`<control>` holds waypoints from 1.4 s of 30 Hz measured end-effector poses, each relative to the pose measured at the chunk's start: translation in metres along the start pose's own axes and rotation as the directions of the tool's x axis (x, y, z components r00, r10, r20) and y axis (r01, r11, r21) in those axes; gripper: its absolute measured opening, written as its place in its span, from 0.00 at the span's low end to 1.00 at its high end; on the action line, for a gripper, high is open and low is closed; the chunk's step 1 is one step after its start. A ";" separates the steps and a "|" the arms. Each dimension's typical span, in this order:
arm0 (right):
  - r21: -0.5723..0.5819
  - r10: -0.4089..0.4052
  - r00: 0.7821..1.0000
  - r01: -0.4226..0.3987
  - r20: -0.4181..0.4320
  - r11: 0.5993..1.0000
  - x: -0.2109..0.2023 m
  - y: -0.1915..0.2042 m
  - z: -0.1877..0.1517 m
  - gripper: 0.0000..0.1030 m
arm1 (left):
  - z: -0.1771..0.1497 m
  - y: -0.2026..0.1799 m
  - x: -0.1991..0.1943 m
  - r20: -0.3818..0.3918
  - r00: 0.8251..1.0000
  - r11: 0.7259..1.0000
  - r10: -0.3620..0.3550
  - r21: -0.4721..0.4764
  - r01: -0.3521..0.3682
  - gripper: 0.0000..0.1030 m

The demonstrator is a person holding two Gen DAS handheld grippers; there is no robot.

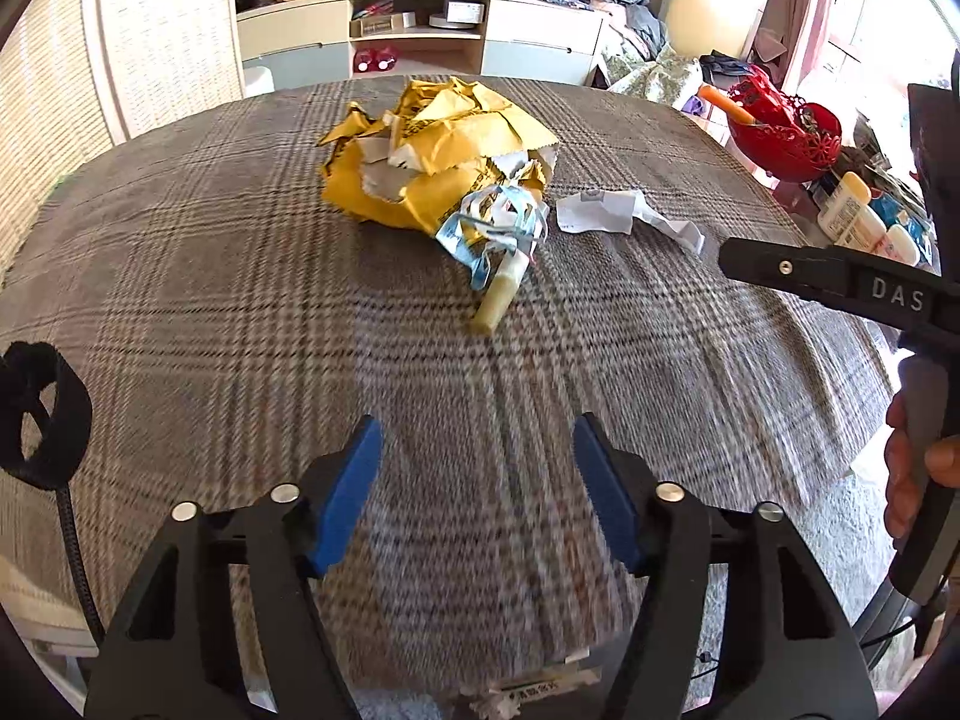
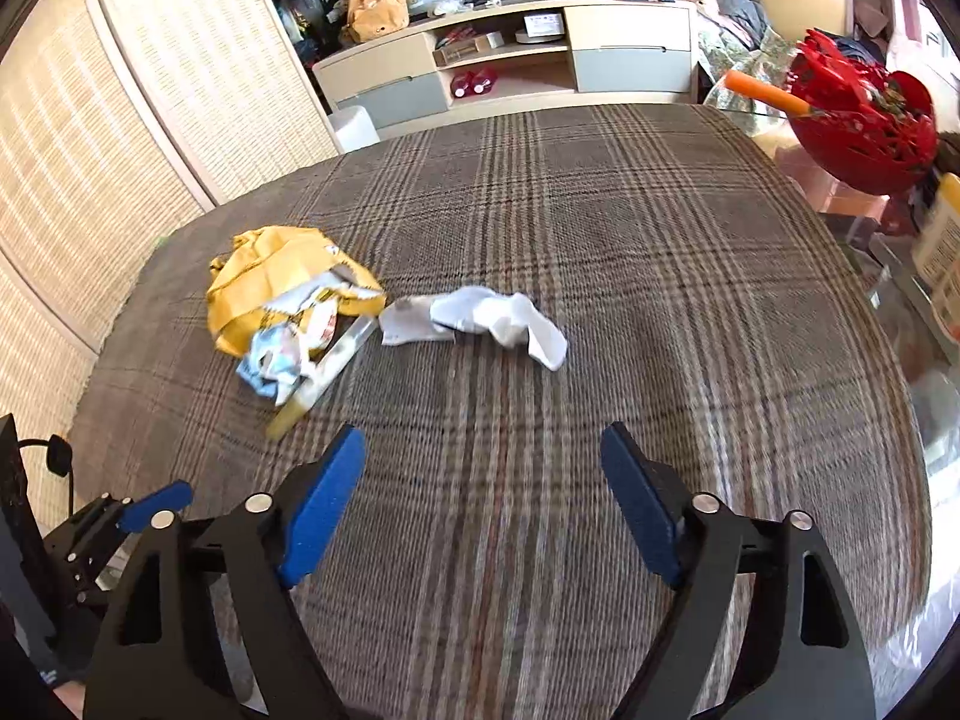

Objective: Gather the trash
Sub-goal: 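Grasp the small tube with the left tool while the right tool grasps white paper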

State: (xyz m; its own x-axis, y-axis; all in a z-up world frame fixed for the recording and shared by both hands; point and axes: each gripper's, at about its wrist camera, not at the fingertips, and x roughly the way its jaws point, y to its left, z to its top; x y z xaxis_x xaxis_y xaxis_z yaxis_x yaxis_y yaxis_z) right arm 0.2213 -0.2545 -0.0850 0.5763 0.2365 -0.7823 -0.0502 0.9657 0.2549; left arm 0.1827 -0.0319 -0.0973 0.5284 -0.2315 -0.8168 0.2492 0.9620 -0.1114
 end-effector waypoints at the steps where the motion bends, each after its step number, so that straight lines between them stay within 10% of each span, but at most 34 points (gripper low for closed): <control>1: -0.004 0.000 1.000 0.000 0.000 1.000 0.004 -0.001 0.003 0.75 | 0.005 0.000 0.006 -0.003 1.000 1.000 -0.005 0.000 0.005 0.54; 16: -0.031 -0.001 1.000 0.000 -0.018 1.000 0.045 0.000 0.023 0.73 | 0.040 -0.012 0.046 -0.012 1.000 0.999 -0.014 0.047 0.015 0.34; 22: -0.062 -0.038 0.999 0.036 -0.024 0.997 0.056 0.003 0.024 0.56 | 0.045 -0.019 0.052 0.000 1.000 0.998 -0.010 0.056 0.010 0.19; 27: -0.069 -0.092 0.996 0.090 -0.014 0.994 0.054 0.000 0.021 0.16 | 0.044 -0.026 0.052 0.004 1.000 0.997 -0.015 0.071 0.015 0.11; 42: -0.002 -0.033 0.995 0.033 -0.099 0.999 0.011 -0.014 -0.031 0.12 | -0.005 -0.042 0.016 -0.034 0.999 0.995 -0.021 0.098 0.024 0.10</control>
State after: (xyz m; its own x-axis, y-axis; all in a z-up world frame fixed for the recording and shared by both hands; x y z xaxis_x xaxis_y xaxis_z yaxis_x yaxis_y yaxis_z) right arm 0.2037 -0.2616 -0.1149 0.4945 0.2139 -0.8425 -0.0326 0.9731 0.2280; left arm 0.1763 -0.0753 -0.1083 0.4949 -0.2464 -0.8333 0.3404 0.9373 -0.0750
